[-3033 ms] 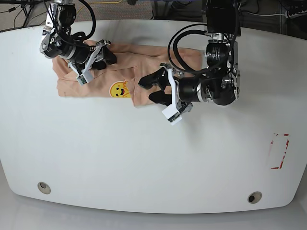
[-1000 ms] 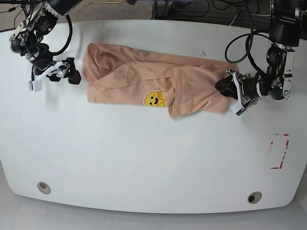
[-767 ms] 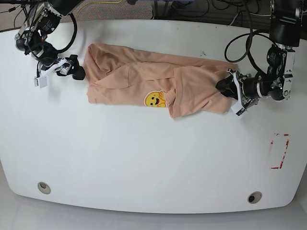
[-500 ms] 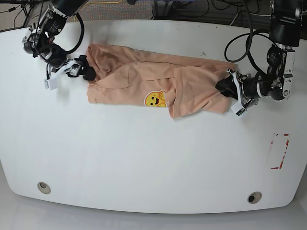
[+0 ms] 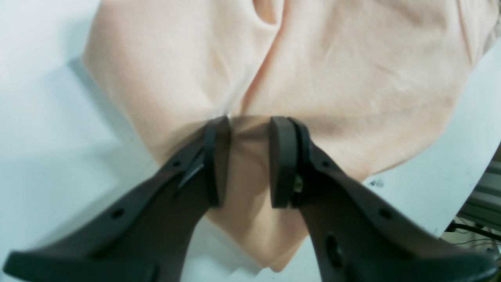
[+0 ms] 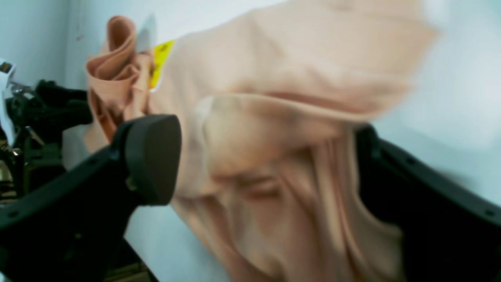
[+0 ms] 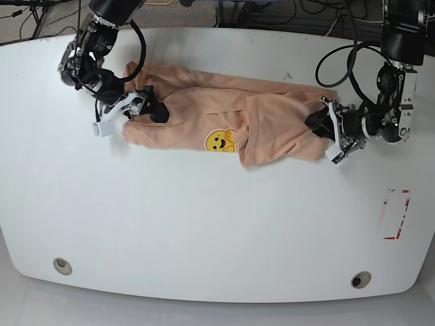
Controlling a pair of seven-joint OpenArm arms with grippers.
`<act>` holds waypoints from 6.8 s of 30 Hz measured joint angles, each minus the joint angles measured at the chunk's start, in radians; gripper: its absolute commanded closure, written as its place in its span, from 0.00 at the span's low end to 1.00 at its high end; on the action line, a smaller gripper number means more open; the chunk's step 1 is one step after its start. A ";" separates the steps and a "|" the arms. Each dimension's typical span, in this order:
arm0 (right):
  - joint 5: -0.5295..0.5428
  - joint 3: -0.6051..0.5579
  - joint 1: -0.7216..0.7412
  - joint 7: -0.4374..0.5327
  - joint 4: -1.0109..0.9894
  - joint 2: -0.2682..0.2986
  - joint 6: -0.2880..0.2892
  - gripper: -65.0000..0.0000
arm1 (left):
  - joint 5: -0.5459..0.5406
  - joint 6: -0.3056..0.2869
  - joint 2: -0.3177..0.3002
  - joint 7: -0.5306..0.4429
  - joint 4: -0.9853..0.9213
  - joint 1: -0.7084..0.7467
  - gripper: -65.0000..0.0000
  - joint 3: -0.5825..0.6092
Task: Layout the t-shirt on the table in an organized manner, then fold the t-shirt properly
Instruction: 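Grasp the opposite shirt end with the right gripper, holding with the left, then fold both held shirt ends inward toward each other over the middle, then press the bundled shirt together, then open and lift the left gripper away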
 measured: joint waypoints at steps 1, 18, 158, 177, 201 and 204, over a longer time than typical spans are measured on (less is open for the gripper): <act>-0.002 -0.015 0.000 0.013 0.000 -0.003 0.000 0.19 | 0.005 0.000 0.000 0.002 0.009 0.003 0.76 0.001; -0.007 -0.061 0.011 0.065 -0.003 0.060 0.000 0.85 | 0.041 0.065 0.047 0.012 0.038 0.001 0.76 0.000; -0.175 -0.194 0.029 0.080 0.388 0.003 0.000 0.99 | 0.830 0.021 0.440 -0.045 0.064 -0.079 0.76 -0.029; -0.182 -0.309 0.146 0.089 0.311 -0.149 -0.002 0.99 | 0.880 0.035 0.556 -0.031 0.067 -0.073 0.76 -0.029; -0.182 -0.310 0.164 0.126 0.245 -0.130 0.000 0.99 | 0.463 0.011 0.507 0.112 0.304 -0.017 0.75 -0.257; -0.182 -0.310 0.163 0.126 0.245 -0.130 0.000 0.99 | 0.395 0.010 0.457 0.111 0.287 -0.006 0.75 -0.257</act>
